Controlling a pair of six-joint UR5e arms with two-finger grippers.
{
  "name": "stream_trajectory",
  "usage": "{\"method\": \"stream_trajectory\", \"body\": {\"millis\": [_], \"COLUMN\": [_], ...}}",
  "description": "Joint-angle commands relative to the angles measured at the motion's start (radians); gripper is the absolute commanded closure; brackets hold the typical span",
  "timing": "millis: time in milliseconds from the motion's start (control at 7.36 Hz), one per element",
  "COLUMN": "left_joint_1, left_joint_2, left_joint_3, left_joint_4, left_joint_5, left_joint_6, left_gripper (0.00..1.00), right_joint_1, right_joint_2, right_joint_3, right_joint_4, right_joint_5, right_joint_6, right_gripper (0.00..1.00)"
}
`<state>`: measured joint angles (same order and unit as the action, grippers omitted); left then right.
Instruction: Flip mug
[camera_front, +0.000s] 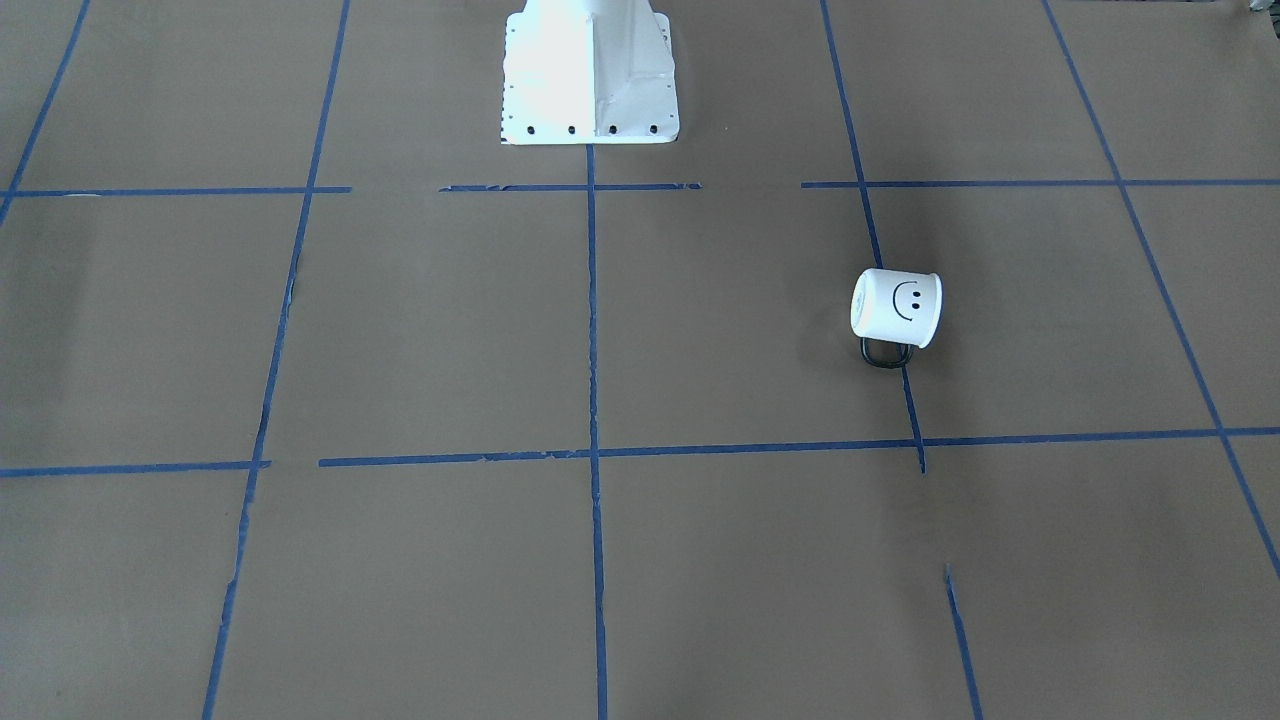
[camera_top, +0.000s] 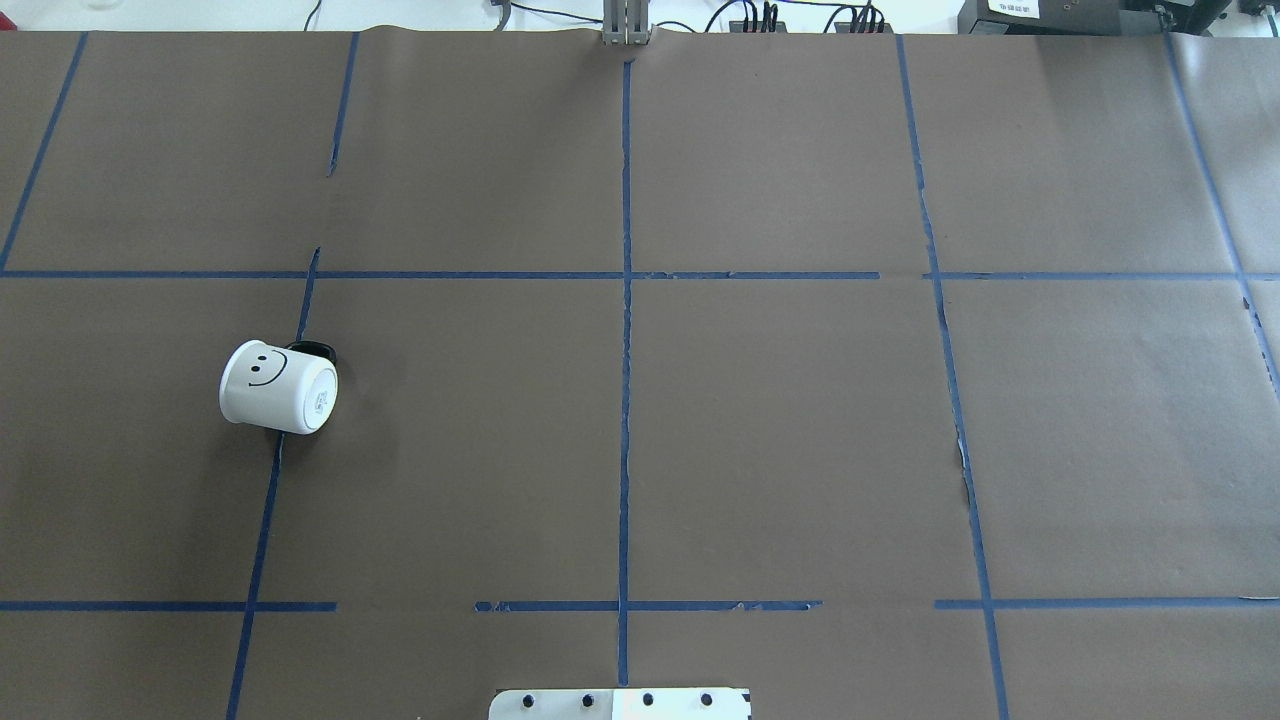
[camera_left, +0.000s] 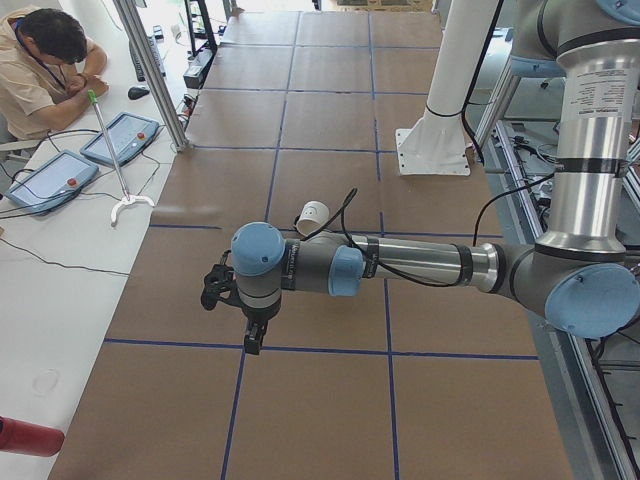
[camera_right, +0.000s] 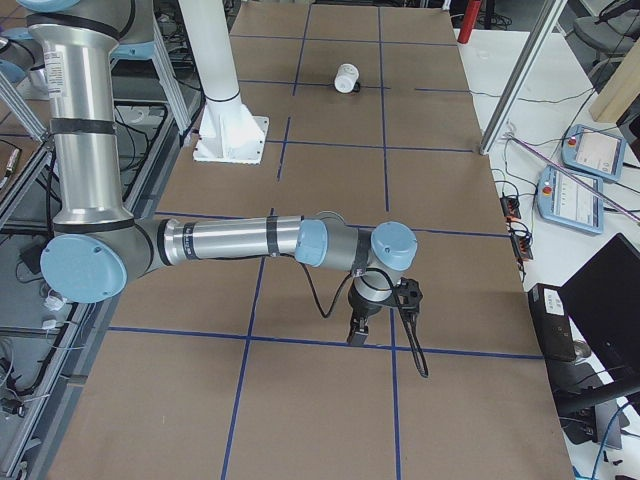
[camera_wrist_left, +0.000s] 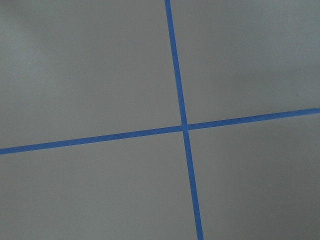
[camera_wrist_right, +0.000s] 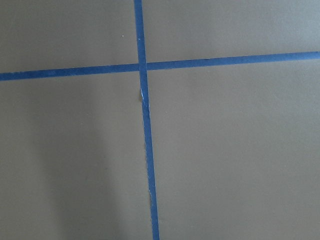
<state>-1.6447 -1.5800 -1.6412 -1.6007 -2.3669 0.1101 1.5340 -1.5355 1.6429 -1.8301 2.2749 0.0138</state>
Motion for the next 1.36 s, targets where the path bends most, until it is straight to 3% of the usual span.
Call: {"method": "stream_trajectory", "body": {"millis": [0, 407, 815, 1086, 1222], "left_joint_1": [0.008, 0.031, 0.260, 0.365, 0.411], "left_joint_2": [-0.002, -0.008, -0.014, 0.015, 0.082], "left_joint_3": [-0.002, -0.015, -0.106, -0.111, -0.105], "left_joint_4": [-0.001, -0.030, -0.069, -0.265, -0.486], "left_joint_5": [-0.002, -0.006, -0.006, 0.003, 0.026], "left_joint_6": [0.002, -0.007, -0.247, -0.520, -0.669], "left_gripper": [0.00, 0.00, 0.00, 0.00, 0.00], "right_joint_1": [0.000, 0.000, 0.000, 0.000, 0.000], "right_joint_2": [0.000, 0.000, 0.000, 0.000, 0.002], "right_joint_3": [0.000, 0.000, 0.000, 0.000, 0.000], "right_joint_4": [0.000, 0.000, 0.000, 0.000, 0.000], "right_joint_5": [0.000, 0.000, 0.000, 0.000, 0.000], "right_joint_6": [0.000, 0.000, 0.000, 0.000, 0.000], "right_gripper": [0.00, 0.00, 0.00, 0.00, 0.00]}}
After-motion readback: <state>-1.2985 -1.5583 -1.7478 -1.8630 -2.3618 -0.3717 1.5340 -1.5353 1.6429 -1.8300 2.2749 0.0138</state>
